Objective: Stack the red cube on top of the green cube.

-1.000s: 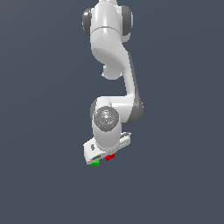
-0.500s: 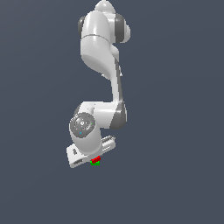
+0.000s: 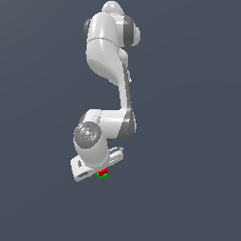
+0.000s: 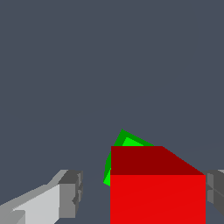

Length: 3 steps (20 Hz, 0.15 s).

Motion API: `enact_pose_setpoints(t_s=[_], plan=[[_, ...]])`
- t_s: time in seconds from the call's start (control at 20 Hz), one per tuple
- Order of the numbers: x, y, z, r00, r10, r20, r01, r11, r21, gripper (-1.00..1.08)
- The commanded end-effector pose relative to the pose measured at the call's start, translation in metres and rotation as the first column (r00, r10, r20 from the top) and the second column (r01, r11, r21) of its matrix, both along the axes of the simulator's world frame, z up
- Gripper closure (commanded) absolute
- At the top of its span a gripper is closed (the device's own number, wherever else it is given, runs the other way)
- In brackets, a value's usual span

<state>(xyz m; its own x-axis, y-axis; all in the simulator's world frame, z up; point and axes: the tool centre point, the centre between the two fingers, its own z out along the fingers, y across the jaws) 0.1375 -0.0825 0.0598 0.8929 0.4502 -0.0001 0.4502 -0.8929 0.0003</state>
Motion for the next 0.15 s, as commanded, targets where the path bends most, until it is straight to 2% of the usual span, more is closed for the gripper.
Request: enact_pose_setpoints(t_s=[0.0,0.1], plan=[[0.0001,0.0,0.0,1.0,0.0,0.0,0.0,1.0,0.0,-0.92],[0.0001,0.0,0.0,1.0,0.0,0.0,0.0,1.0,0.0,-0.92]])
